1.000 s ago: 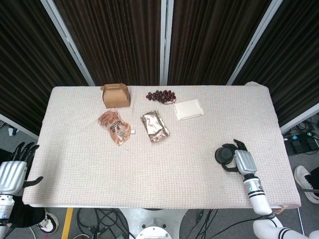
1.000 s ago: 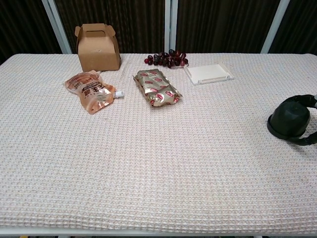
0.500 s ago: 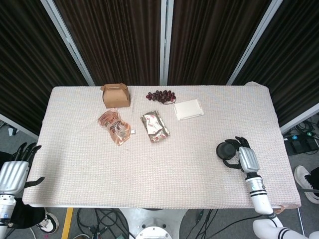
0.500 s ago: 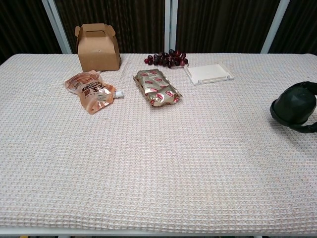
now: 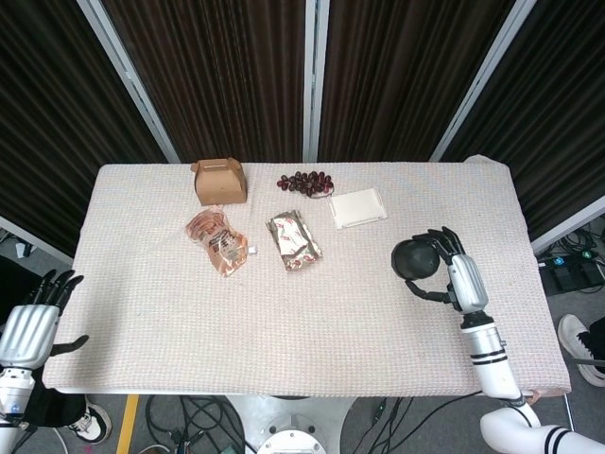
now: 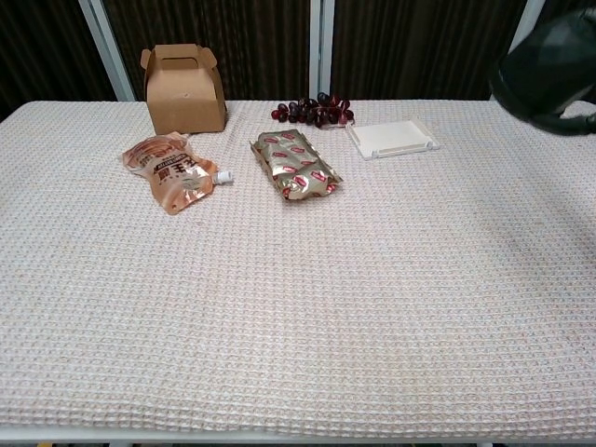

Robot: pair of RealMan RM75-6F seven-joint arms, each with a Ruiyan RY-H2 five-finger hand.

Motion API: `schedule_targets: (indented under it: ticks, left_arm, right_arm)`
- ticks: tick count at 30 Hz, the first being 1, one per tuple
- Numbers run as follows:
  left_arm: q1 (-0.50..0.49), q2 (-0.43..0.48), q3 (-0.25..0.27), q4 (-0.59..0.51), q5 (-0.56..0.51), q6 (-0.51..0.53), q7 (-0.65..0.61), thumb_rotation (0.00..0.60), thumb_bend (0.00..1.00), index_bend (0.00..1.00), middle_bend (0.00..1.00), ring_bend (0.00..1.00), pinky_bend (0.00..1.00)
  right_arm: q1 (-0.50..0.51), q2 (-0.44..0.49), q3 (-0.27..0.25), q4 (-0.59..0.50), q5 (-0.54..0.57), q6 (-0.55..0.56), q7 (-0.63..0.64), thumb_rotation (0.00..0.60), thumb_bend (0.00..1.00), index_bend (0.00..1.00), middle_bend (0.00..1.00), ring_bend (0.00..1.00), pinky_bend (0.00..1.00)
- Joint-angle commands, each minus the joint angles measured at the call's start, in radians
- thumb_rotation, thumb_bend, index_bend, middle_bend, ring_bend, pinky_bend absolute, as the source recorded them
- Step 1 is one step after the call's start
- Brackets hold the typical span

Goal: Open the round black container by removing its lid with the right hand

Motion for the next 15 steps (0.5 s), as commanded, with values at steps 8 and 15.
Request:
schedule_targets:
  ticks: [8,15]
  left_arm:
    - [-0.003,-0.001,0.006,0.001,0.005,-0.006,-0.005,0.6,0.02,0.11,0.07,0.0,0.23]
    - [-0.011,0.003,0.005,-0.02,0.009,-0.012,0.016,0.6,0.02,0.12,0.07,0.0,0.23]
  right_arm:
    - [0.039,-0.103,-0.096,0.302,0.225,-0.372,-0.099,0.6,0.27,0.49,0.52,0.13,0.0]
    - [0.086,0.001,-0.043,0.085,0.064,-0.221,-0.116,0.6,0.27,0.49,0.52,0.13,0.0]
